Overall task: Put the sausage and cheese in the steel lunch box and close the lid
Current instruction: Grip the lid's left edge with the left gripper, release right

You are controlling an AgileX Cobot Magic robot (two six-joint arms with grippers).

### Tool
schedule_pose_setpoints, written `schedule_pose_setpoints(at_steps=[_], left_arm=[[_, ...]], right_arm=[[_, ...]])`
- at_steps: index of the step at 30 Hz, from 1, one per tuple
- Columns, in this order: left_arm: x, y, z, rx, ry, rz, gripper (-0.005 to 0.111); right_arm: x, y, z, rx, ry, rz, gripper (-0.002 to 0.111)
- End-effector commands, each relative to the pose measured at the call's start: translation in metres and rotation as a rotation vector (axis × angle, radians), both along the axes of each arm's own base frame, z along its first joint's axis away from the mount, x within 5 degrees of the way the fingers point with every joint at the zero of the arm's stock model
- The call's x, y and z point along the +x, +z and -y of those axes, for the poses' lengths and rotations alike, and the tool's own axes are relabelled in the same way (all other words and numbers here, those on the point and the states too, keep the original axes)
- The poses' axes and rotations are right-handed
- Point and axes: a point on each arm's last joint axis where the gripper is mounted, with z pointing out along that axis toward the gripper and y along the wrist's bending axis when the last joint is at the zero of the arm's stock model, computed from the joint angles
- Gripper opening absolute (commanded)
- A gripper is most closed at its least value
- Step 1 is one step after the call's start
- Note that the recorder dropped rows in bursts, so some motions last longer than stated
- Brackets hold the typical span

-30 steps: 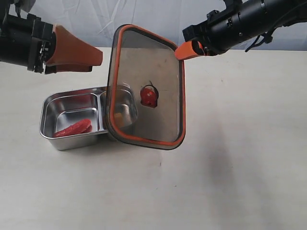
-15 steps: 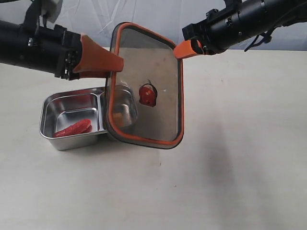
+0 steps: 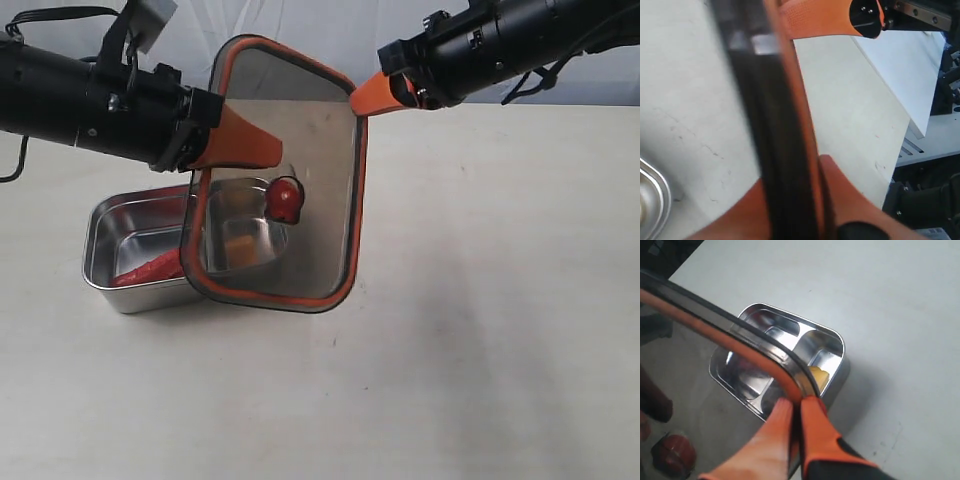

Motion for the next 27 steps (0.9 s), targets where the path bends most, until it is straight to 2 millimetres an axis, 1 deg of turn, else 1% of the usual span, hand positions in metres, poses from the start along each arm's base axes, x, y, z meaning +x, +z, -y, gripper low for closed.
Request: schedule_pose_setpoints(at_steps=[1,10,11,12,13,15,17,18,27], left_arm=[[0.001,0.001,0.001,0.002,-0.005,0.017,0.0],[0.003,-0.001,0.0,0.039,0.01,0.037,0.0],[0.003,0.0,-0.001,0.042,0.01,0.039,0.0],[0.004,0.001,0.0,0.043,0.011,0.048,0.0],[0.005,0.003,0.0,0.044,0.01,0.054,0.0],[0.007,0.006,0.0,0.045,0.009,0.069,0.0],[0.008,0.01,0.0,0.047,0.01,0.082,0.0],[0.009,0.011,0.0,0.051,0.009,0.091,0.0],[0.016,0.02,-0.003,0.127,0.001,0.165,0.0]], right_arm=[[-0.002,0.007,0.001,0.027,0.007,0.002,-0.001],[-0.002,0.006,0.001,0.021,0.009,0.004,0.0],[-0.002,0.006,0.001,0.013,0.012,0.006,0.003],[-0.002,0.005,0.002,0.003,0.016,0.01,0.009],[-0.002,0.004,0.002,-0.008,0.02,0.013,0.017],[-0.003,0.003,0.003,-0.02,0.022,0.014,0.036],[-0.002,0.003,0.003,-0.022,0.019,0.017,0.049],[-0.002,0.003,0.003,-0.023,0.016,0.02,0.052],[0.003,0.005,0.007,-0.056,-0.033,0.073,0.053]])
